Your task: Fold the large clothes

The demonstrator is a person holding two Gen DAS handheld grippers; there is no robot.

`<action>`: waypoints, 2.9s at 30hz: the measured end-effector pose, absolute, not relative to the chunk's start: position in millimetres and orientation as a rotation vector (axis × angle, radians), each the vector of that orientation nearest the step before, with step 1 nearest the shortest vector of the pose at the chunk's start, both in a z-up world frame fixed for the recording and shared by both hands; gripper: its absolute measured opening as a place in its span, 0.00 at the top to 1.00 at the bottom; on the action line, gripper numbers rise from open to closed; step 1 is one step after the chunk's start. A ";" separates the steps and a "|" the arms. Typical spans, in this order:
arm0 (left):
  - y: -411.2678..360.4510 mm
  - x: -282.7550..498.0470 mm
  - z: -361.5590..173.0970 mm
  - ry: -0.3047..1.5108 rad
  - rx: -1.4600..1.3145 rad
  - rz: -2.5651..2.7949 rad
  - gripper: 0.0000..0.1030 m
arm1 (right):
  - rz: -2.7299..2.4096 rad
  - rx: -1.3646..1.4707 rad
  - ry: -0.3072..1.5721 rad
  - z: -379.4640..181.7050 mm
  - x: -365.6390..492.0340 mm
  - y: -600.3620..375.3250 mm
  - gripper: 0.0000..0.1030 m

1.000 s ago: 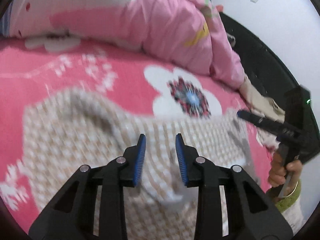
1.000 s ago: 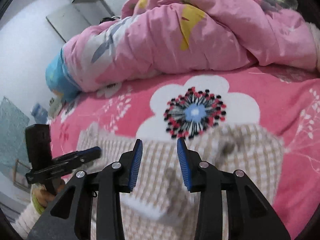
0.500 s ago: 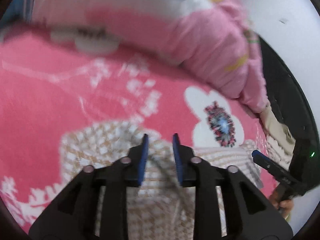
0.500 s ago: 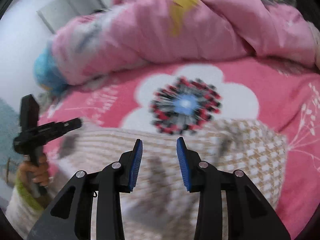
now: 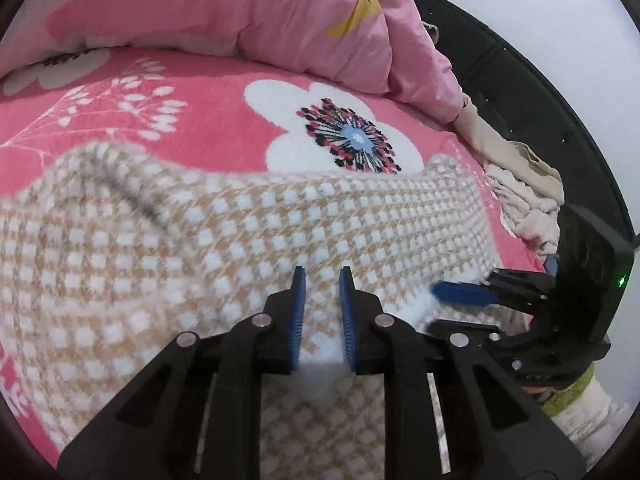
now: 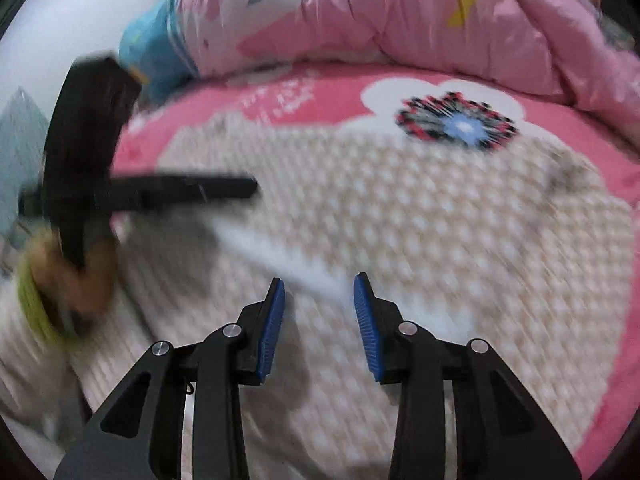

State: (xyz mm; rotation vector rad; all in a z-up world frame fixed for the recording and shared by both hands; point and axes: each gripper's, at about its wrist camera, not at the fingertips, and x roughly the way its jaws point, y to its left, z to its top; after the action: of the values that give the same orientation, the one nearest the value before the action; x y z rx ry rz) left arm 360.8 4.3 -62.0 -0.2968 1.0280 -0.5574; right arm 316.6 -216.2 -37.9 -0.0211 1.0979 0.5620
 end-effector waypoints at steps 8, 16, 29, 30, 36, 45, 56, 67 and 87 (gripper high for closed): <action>-24.1 335.4 -53.3 0.954 -0.024 -0.490 0.84 | 0.488 -0.012 0.948 3.4 344.0 -229.4 0.65; -28.9 313.2 -50.6 0.915 0.102 -0.465 0.82 | 0.399 -0.049 1.055 -23.9 329.1 -255.8 0.63; -21.9 305.2 -36.2 0.940 -0.059 -0.342 0.71 | 0.330 -0.112 1.051 -26.3 340.8 -192.5 0.37; -21.1 296.9 -27.2 0.928 -0.064 -0.329 0.64 | 0.336 -0.075 1.045 -14.3 329.7 -199.1 0.37; -15.7 216.0 16.0 0.847 -0.054 -0.237 0.32 | 0.375 0.023 0.999 30.6 225.0 -228.7 0.26; -16.7 139.5 -22.7 0.948 -0.013 -0.144 0.19 | 0.329 0.081 1.069 -7.5 133.6 -222.9 0.20; -13.5 135.5 -61.5 1.010 -0.041 -0.093 0.12 | 0.223 0.039 1.131 -49.8 129.0 -212.4 0.15; -9.4 139.3 -64.4 1.018 -0.070 -0.094 0.10 | 0.209 0.049 1.139 -54.4 132.9 -210.0 0.11; -9.4 144.5 -65.3 1.032 -0.079 -0.094 0.08 | 0.222 0.058 1.144 -58.5 137.2 -208.7 0.10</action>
State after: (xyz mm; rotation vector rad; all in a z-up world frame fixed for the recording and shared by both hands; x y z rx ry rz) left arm 144.5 -9.4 -65.3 -0.0795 1.0322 -0.0936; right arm 137.2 -208.7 -58.5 0.0577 1.1438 0.2221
